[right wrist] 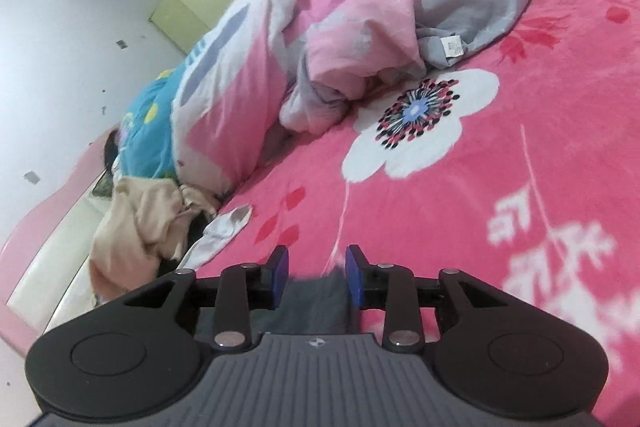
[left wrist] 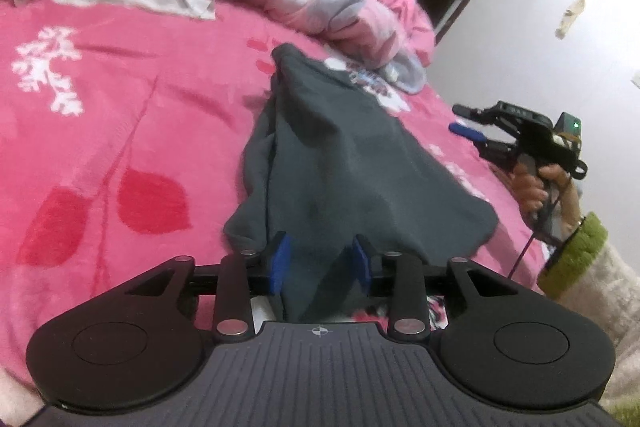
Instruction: Fold clothes
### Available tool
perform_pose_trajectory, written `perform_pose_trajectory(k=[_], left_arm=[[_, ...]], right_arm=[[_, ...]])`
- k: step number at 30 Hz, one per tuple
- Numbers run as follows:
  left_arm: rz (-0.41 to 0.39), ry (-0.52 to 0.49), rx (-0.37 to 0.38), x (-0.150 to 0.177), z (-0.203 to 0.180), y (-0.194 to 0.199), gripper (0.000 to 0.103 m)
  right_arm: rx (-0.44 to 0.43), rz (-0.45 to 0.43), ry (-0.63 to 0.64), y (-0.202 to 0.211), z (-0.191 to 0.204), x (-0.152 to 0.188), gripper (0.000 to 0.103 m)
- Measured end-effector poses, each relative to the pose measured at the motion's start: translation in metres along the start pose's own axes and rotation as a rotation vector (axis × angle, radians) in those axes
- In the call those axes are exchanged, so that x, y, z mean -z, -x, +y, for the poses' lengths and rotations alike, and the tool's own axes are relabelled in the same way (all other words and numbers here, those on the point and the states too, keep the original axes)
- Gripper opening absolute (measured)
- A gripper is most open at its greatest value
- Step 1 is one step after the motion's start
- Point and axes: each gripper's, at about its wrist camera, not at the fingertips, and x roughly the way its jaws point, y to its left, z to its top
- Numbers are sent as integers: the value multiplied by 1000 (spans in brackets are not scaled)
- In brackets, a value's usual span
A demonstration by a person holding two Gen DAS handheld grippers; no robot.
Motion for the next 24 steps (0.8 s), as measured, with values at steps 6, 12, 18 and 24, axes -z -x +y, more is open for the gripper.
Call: perform_pose_trajectory(k=[6,12,18,24], left_arm=[[-50,-22,-22,16,-3,17,41],[-72,-11,-18,14,1,4,41],[-79,90,41,21,16,-2,11],[-127,92,26,34,20,1,1]], right_arm=[[-7,47,99,21,58,44,40],[-31,78,179,23,109,89,43],[14,112,368,-1,160,115,40],[69,217,723,-66,214,132,29]])
